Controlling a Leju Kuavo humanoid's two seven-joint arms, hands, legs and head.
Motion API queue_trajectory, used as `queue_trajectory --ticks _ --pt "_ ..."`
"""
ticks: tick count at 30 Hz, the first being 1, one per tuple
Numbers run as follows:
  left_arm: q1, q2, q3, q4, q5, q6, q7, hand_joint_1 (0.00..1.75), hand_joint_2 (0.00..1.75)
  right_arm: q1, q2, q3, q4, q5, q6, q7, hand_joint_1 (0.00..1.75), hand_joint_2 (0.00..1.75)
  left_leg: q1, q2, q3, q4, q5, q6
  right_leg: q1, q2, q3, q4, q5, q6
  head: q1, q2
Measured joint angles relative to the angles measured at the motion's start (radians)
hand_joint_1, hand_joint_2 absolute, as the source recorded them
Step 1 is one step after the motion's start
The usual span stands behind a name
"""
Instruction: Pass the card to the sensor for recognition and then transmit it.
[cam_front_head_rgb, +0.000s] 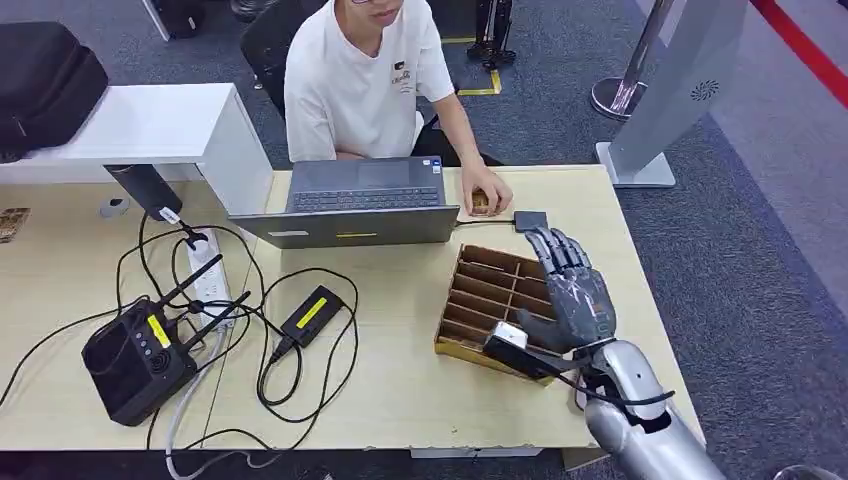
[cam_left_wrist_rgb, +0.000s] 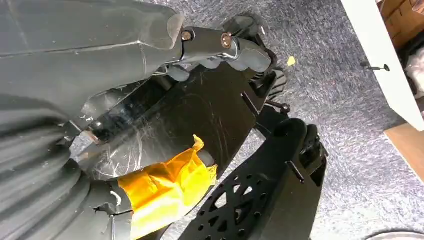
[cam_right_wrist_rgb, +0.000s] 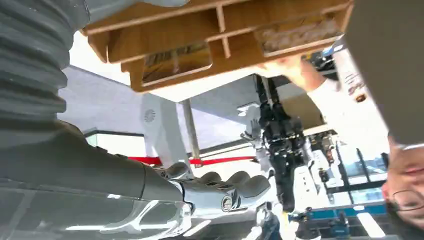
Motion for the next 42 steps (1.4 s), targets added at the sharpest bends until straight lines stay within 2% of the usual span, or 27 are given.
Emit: queue_trajectory --ticks 19,42 --pt "-0.002 -0.003 0.000 0.000 -0.012 -0.008 0.011 0.00 1.75 -0.021 0.040 -0.018 0.093 0.057 0.019 0.018 0.00 1.75 0.000 0.000 0.000 0.000 0.000 0.000 0.000 0.000 0.000 0.000 0.000 0.000 0.000 0.000" --pt "-0.005 -0.005 0.000 0.000 -0.030 -0.014 0.023 0.00 1.75 -0.083 0.052 -0.030 0.125 0.063 0.007 0.039 0.00 1.75 0.000 0.000 0.000 0.000 0.000 0.000 0.000 0.000 0.000 0.000 0.000 0.000 0.000 0.000"
